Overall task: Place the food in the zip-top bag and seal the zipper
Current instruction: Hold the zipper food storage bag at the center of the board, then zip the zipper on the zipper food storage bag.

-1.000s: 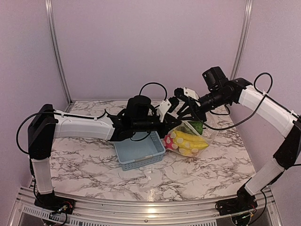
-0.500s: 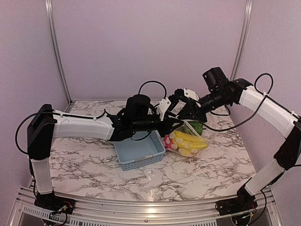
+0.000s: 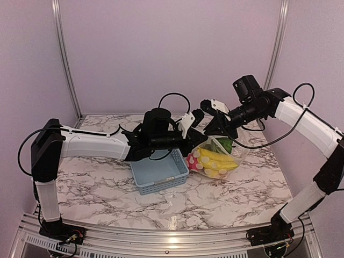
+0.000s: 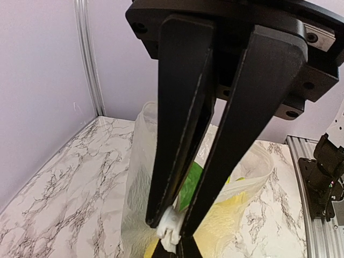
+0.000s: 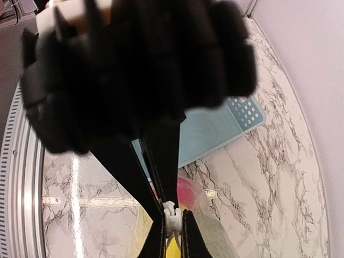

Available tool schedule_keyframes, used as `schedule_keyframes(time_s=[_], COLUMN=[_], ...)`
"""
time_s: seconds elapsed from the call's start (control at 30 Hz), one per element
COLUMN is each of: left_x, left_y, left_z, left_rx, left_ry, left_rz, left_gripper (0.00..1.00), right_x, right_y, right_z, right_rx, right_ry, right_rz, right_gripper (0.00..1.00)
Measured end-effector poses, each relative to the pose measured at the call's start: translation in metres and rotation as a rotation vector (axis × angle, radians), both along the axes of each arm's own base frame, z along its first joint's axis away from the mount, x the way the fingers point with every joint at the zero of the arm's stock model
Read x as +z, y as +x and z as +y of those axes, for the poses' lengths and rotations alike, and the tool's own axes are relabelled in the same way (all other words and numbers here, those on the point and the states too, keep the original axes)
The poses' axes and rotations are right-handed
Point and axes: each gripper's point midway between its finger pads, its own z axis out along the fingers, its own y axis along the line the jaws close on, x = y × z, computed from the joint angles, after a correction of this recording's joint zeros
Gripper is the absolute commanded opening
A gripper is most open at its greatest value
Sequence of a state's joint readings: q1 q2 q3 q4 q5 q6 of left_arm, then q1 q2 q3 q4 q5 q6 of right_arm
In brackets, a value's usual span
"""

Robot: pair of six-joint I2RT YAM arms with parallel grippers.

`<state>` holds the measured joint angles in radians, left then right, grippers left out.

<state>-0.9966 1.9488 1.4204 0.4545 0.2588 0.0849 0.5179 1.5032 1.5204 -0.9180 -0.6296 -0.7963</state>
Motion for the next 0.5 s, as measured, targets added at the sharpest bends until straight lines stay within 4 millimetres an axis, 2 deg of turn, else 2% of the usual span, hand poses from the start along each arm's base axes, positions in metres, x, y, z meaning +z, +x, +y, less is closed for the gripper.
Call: schedule_keyframes(time_s=[0.3, 0.5], left_x=[0.002, 0.002], left_y=[0.001, 0.007], left_z=[0.006, 0.017], left_rx=[0.017, 0.074], left_ry=[-0.026, -0.052], left_rz=[-0.031, -0.036], left_gripper=[0.0, 0.0], right_x=[0.002, 0.0], right_y=[0.0, 0.009], right_z=[-0.002, -0.003], right_rx=[-0.019, -0.042], right_ry=[-0.015, -0.026], right_rz=[0.01, 0.027], right_gripper=[0.03, 0.04])
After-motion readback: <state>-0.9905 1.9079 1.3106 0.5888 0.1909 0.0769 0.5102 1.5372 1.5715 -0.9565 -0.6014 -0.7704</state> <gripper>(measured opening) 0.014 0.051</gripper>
